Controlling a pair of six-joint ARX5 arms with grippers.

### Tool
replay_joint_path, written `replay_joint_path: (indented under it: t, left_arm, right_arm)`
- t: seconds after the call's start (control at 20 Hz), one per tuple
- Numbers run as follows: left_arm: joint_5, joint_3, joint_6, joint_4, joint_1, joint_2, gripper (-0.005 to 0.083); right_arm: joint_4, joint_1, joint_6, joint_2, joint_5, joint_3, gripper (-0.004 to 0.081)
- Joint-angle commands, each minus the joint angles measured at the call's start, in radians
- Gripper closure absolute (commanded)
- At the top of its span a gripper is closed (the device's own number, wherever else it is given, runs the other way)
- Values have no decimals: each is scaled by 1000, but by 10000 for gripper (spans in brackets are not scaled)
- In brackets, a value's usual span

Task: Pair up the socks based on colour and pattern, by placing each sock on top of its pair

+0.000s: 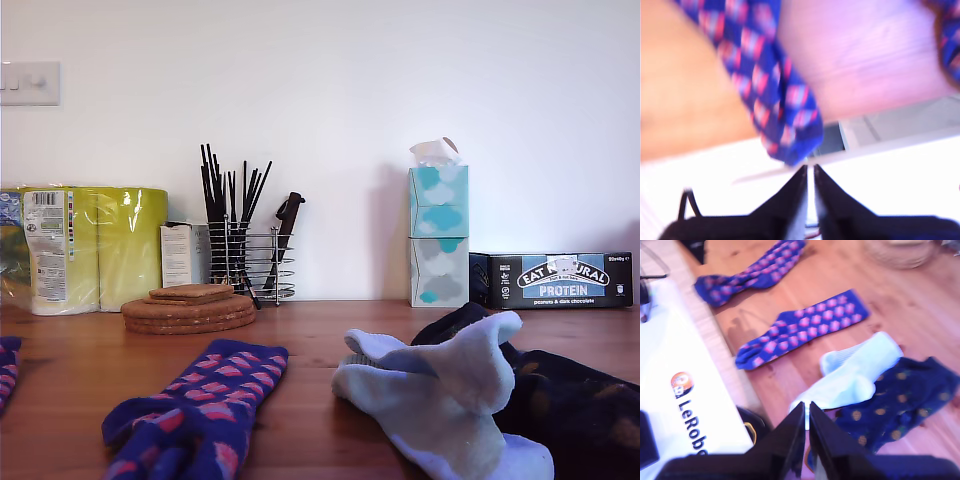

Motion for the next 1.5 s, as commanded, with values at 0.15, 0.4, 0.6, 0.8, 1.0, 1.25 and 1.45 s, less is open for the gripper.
replay_joint_path:
  t: [0.15,0.4,0.6,0.8,1.0,1.25,1.45]
  left_arm:
    - [-54,-18,-63,63,0,28,183]
    - [-89,-44,-31,130,15,135,188]
    - [-91,-64,8,188,60,217,188]
    - [-63,-65,35,218,92,286,239]
    - [-27,-68,60,229,95,344,410]
    - [-27,-67,118,247,96,358,794]
    - [71,13,169,241,95,356,794]
  right_arm:
    - [23,6,-35,20,-30,-6,783]
    - [30,6,-35,20,-30,-6,783]
    - [32,6,-35,20,-29,-6,783]
    - [32,6,-35,20,-29,-6,783]
    - [32,6,-35,20,-29,-6,783]
    - [33,6,-35,20,-29,-6,783]
    - [34,5,-35,20,-26,-6,783]
